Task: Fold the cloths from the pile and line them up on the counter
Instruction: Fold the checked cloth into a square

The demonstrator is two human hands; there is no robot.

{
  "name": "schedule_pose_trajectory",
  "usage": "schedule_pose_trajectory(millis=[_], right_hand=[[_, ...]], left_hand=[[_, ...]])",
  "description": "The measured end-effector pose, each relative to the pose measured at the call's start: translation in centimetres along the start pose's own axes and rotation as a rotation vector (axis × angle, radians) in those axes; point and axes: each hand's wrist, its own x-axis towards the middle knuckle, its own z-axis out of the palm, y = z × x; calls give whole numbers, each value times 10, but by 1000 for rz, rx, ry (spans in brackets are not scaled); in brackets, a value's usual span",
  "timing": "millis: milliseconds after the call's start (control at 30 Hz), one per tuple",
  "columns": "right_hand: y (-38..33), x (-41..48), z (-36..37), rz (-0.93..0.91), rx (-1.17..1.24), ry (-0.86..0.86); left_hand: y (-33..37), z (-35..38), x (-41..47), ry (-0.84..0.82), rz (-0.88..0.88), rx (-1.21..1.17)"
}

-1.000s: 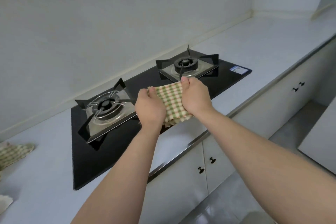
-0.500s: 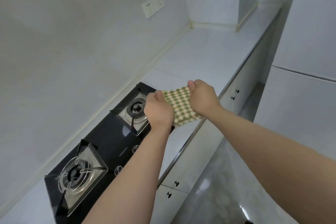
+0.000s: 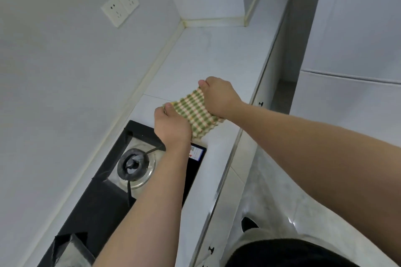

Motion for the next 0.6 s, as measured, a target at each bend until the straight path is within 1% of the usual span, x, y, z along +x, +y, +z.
schedule_pose_trajectory(millis=[100,133,167,267,433,533,600], right_hand=[[17,43,13,22,-73,-12],[24,60,17,33,-64,-7],[31,78,20,13,-101,-12],[54,129,29,62,-101,-18],[95,248,39,83,-228,-169],[111,319,40,110,-280,-267],[117,365,39,103,-328,-317]], left_hand=[[-5,29,30,-23,-39,10],[-6,41,40,-22,-61,21],[-8,53,51,-21,-87,36],[-19,90,82,-40,-159,60],[-34,174,155,-75,-335,30],[-35,222,197,-84,-464,69],[-33,249,226,-94,-513,91]])
